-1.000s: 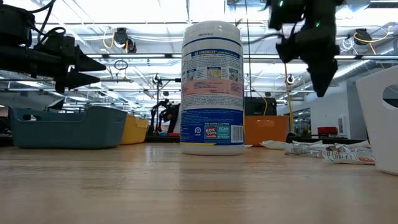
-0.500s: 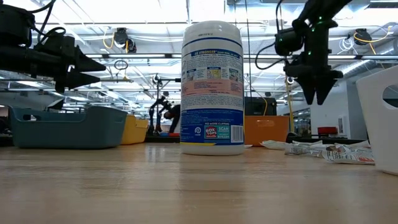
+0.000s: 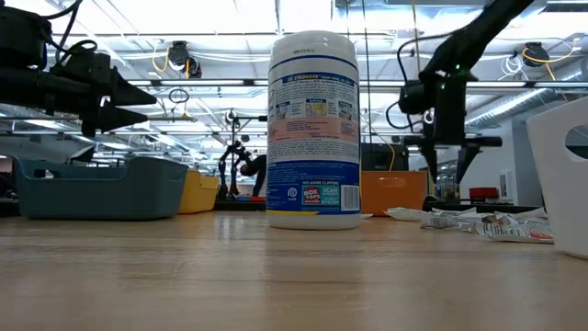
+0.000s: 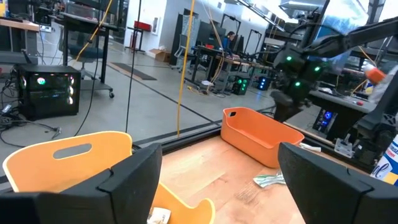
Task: Pick & Place First Aid Supplies
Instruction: Put the green bandage into the white bin
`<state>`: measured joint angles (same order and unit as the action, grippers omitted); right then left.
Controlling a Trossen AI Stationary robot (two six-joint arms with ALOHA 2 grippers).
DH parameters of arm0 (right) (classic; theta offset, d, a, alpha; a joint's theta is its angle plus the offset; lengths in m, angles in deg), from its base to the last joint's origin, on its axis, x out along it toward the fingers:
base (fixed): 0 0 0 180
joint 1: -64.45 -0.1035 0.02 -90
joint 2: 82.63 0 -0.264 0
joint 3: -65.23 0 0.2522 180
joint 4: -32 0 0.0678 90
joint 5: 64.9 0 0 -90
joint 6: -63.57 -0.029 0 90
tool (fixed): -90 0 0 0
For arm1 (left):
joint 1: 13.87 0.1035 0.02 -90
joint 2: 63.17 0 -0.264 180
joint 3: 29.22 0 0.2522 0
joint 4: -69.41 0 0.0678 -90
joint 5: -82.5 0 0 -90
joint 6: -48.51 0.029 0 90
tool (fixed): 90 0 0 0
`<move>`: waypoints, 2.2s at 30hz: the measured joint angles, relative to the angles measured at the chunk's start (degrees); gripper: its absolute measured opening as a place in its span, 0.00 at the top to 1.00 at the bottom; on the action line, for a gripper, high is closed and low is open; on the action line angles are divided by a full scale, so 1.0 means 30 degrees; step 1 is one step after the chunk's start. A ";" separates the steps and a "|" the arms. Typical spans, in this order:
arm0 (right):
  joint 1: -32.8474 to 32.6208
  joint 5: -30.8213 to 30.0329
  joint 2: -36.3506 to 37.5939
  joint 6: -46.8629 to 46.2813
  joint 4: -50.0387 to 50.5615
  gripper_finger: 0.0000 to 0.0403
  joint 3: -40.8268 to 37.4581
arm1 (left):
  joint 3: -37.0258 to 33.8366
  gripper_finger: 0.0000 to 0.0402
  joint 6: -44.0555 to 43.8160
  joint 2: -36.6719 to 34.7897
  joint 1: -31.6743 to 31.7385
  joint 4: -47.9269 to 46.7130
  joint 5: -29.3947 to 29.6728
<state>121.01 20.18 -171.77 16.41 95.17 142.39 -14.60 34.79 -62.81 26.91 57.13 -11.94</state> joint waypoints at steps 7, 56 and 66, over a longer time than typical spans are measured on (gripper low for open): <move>0.0345 -0.1404 -0.1831 -0.2340 -0.0101 0.57 0.0000 | 0.0000 0.22 0.0000 0.0000 0.0003 0.0001 0.0007; 0.0312 -0.0412 0.0193 -0.1783 -0.0606 1.00 -0.2135 | 0.0000 0.19 0.0000 0.0000 -0.0004 0.0004 0.0004; -0.1087 -0.1407 0.4637 -0.1538 0.2766 1.00 -0.2135 | 0.0000 0.20 0.0000 0.0000 -0.0004 -0.0002 0.0006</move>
<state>117.75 15.95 -157.86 11.80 103.47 135.99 -14.60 34.79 -62.81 26.90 57.13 -11.93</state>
